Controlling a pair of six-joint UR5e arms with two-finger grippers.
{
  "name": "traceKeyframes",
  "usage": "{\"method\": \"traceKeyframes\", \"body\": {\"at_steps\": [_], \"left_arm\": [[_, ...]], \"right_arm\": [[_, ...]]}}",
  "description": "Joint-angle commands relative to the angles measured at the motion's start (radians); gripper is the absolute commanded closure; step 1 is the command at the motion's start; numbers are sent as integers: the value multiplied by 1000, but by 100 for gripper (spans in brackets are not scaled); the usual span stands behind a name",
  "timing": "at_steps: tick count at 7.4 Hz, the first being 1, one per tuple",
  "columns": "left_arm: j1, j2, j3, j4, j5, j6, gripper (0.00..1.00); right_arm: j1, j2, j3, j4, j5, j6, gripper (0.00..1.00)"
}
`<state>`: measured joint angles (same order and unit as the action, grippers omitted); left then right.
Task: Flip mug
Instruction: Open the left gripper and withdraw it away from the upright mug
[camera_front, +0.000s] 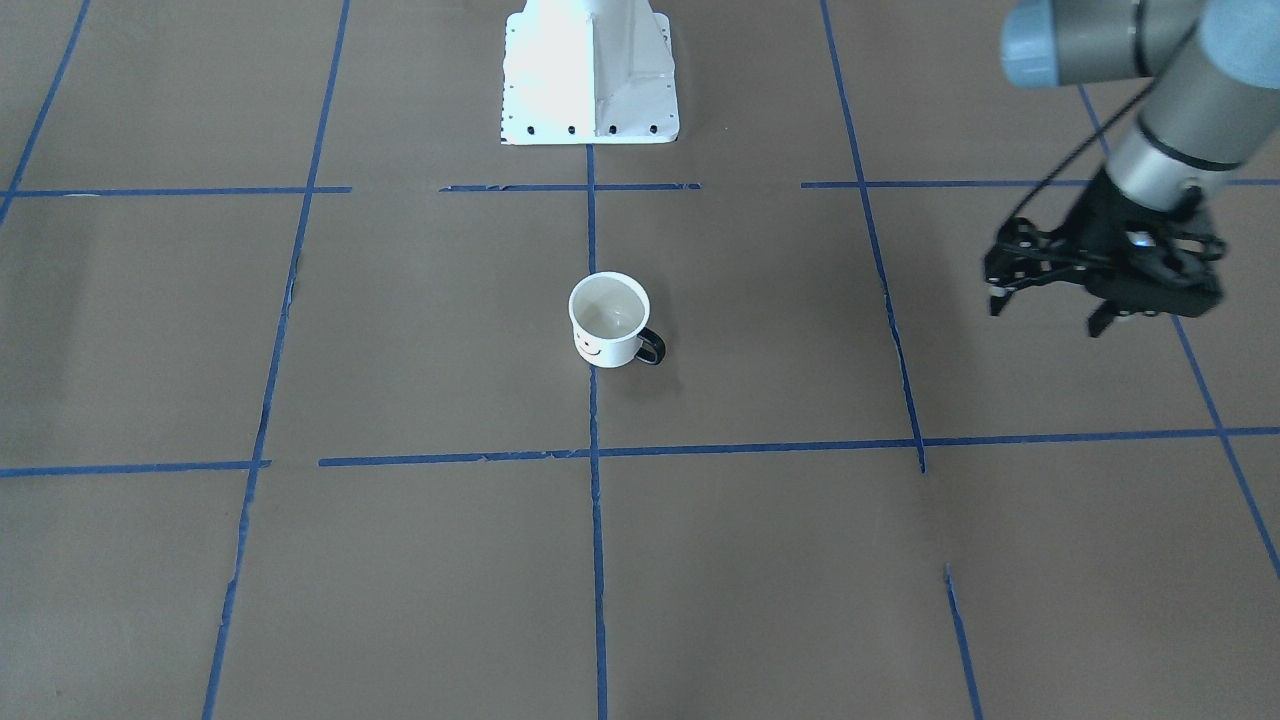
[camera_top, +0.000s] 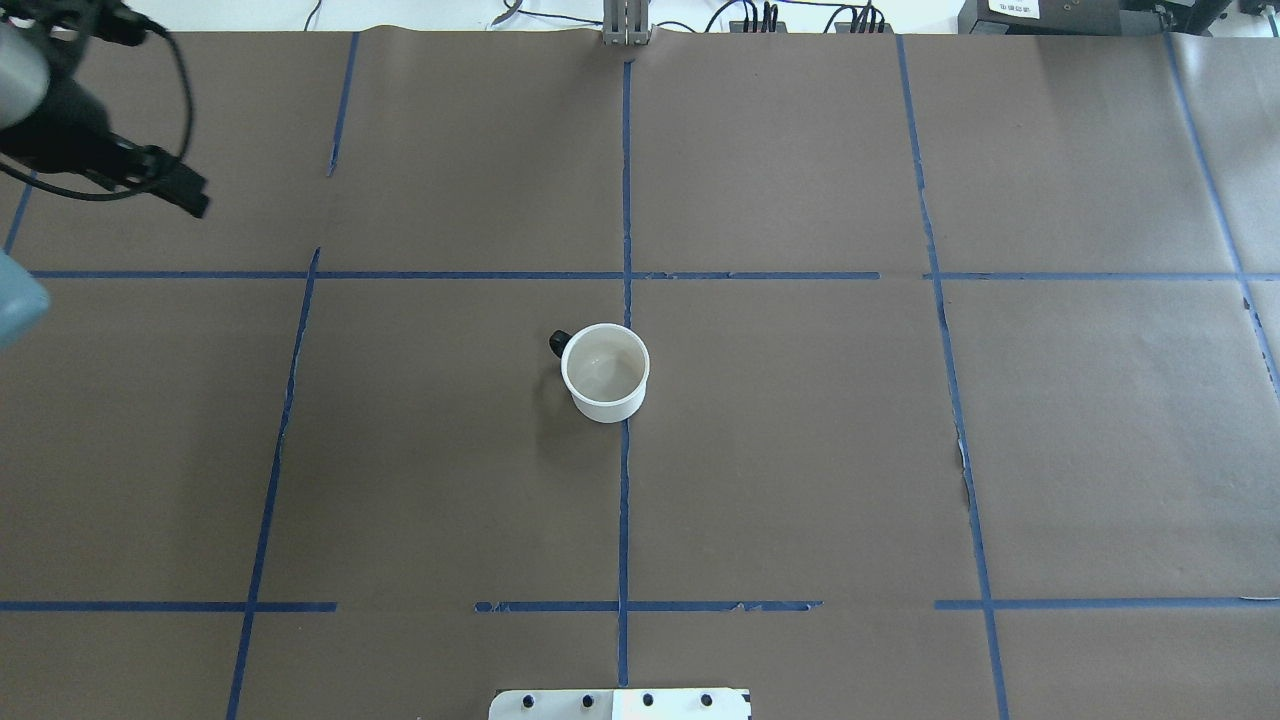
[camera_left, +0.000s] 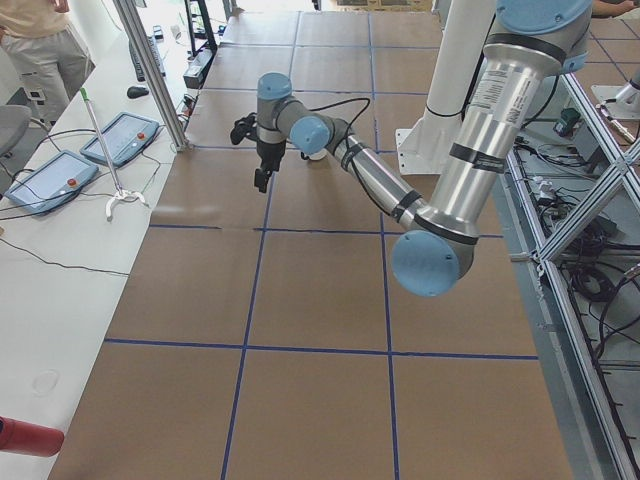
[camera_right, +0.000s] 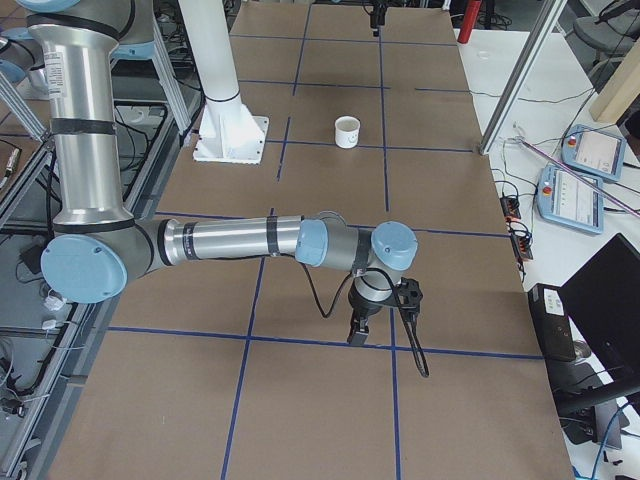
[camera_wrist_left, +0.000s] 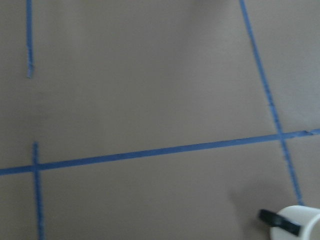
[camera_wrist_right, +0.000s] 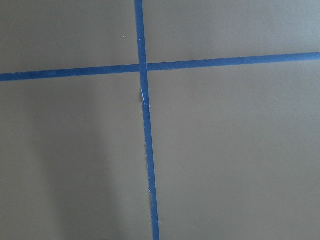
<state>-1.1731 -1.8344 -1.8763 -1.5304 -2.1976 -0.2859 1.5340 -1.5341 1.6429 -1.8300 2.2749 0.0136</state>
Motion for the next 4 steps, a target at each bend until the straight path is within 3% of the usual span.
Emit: {"method": "traceKeyframes", "body": {"at_steps": [1,3,4], "left_arm": [[-272,153,150,0,-56,371,0],[-380,207,248,-28,-66,431,0],[-382,234,264,-31,-155,432,0]], "right_arm": [[0,0,0,0,0,0,0],[0,-1,0,0,0,0,0],[0,0,0,0,0,0,0]]}}
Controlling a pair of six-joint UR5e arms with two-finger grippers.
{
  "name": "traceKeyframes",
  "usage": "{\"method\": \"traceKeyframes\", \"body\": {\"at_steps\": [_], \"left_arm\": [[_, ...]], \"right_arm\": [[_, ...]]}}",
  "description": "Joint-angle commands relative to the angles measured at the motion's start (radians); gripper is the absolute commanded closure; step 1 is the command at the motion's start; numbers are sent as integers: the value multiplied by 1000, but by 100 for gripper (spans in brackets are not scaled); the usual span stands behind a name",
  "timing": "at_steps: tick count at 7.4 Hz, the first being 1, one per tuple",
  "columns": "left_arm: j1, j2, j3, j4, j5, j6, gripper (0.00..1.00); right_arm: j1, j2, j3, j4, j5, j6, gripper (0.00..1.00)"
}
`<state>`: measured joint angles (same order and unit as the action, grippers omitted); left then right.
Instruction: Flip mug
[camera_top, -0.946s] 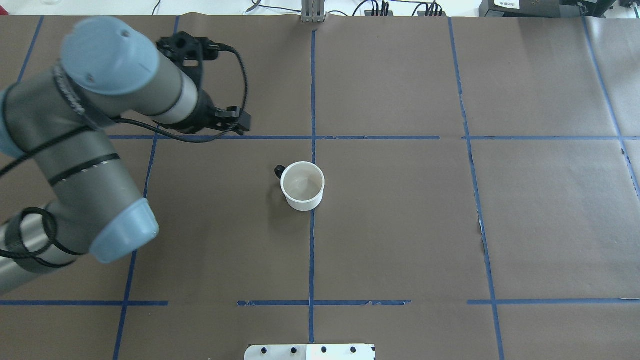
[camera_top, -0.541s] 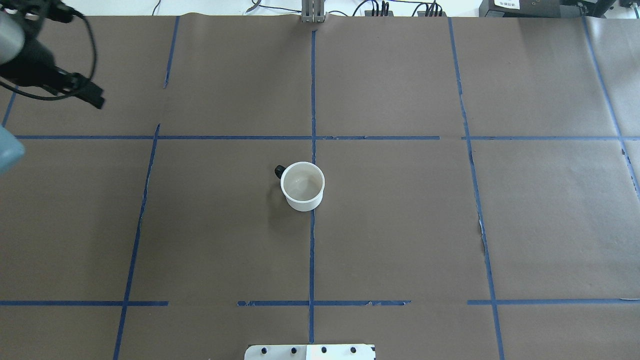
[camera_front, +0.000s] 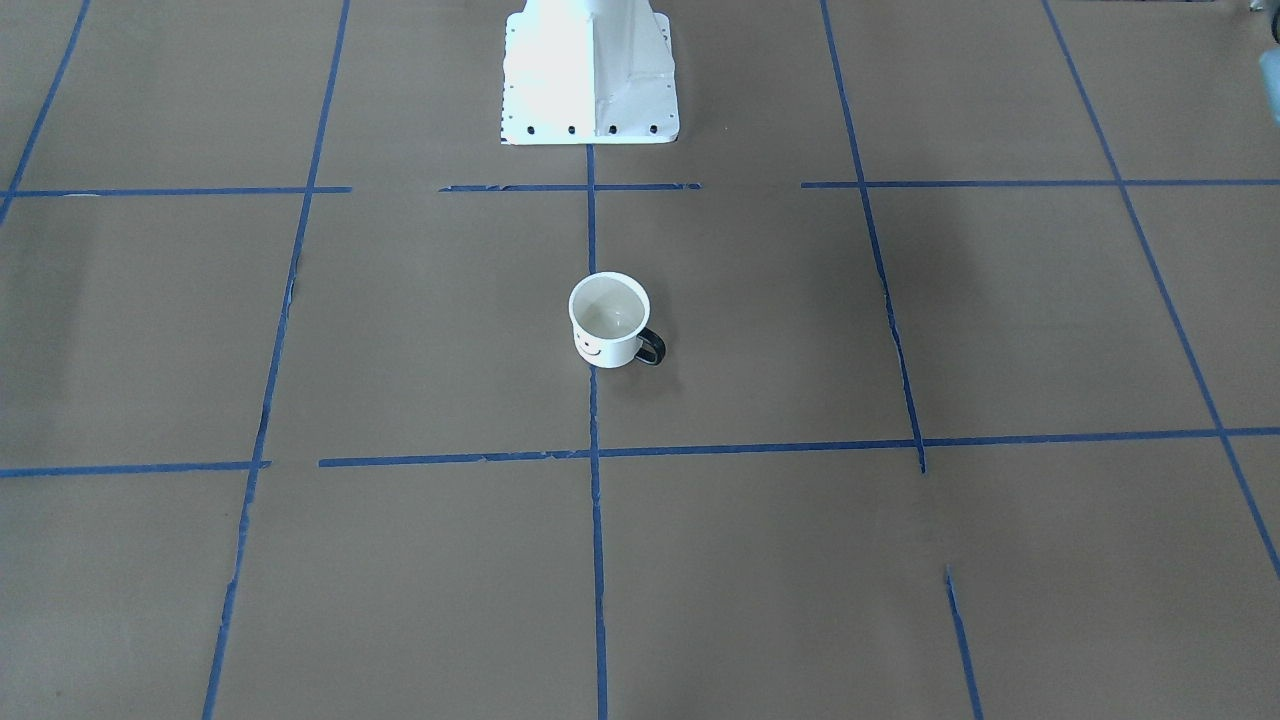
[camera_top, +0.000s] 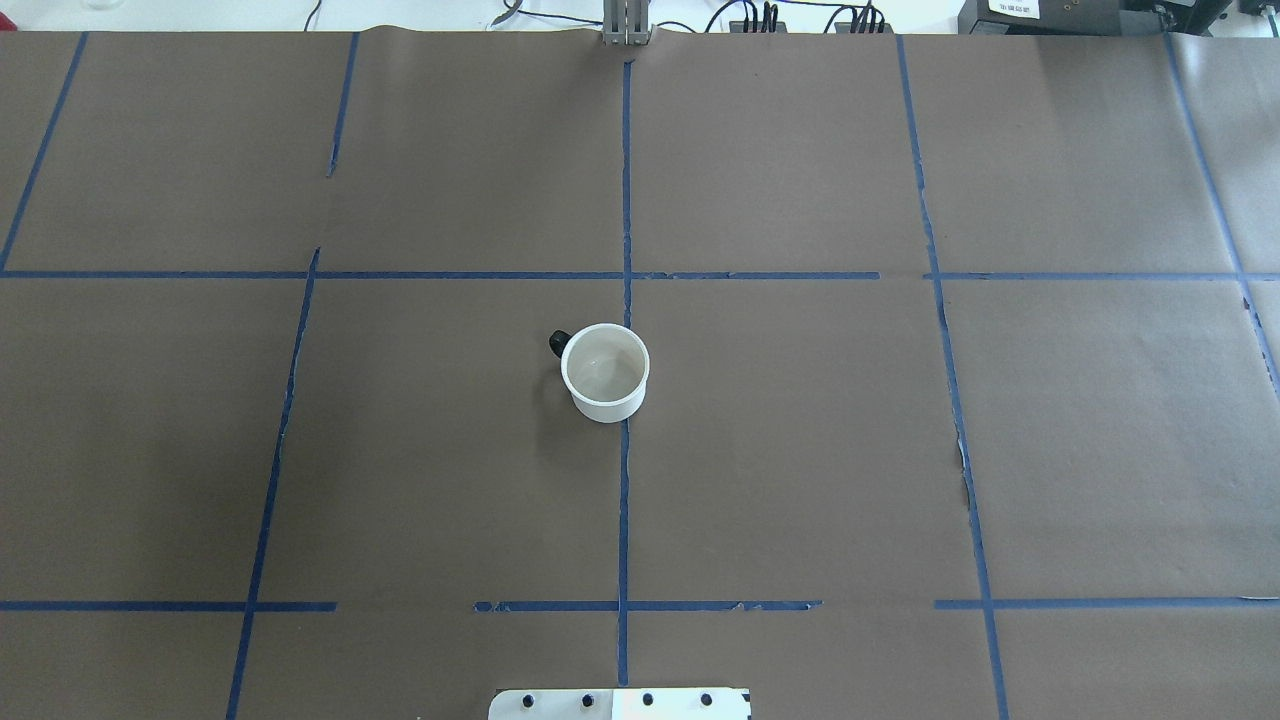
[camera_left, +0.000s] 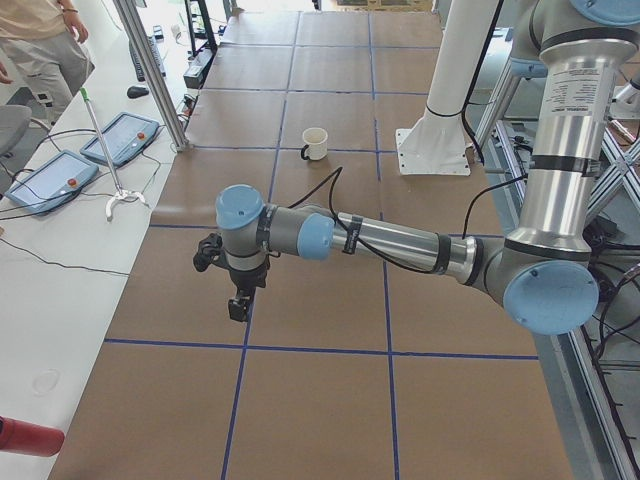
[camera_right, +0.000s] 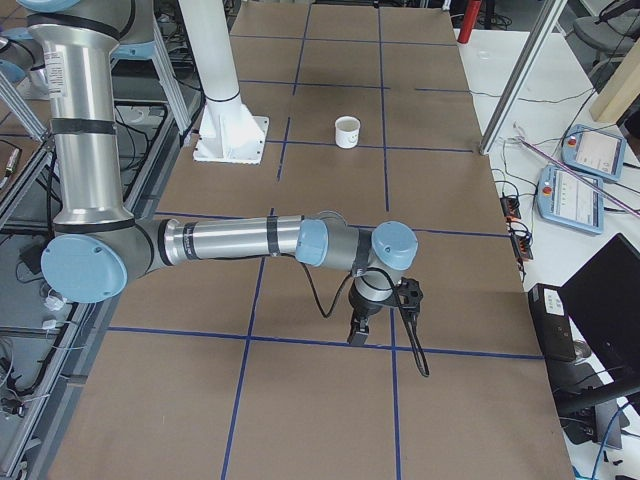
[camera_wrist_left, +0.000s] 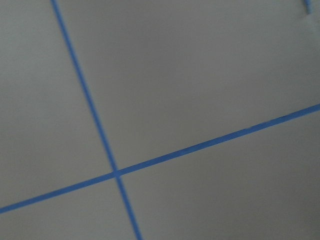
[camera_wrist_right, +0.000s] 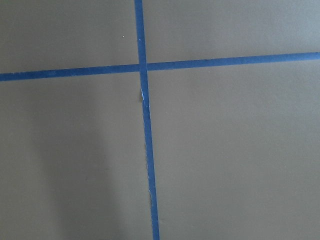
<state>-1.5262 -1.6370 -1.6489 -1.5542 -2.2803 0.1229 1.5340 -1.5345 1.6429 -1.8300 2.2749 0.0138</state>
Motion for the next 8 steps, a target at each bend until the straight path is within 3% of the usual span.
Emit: {"method": "traceKeyframes", "body": {"at_steps": [1,8], "left_arm": [[-31,46,40,-9,-100,23,0],[-32,51,29,-9,-94,17,0]], "right_arm": [[0,0,0,0,0,0,0],[0,0,0,0,0,0,0]]}}
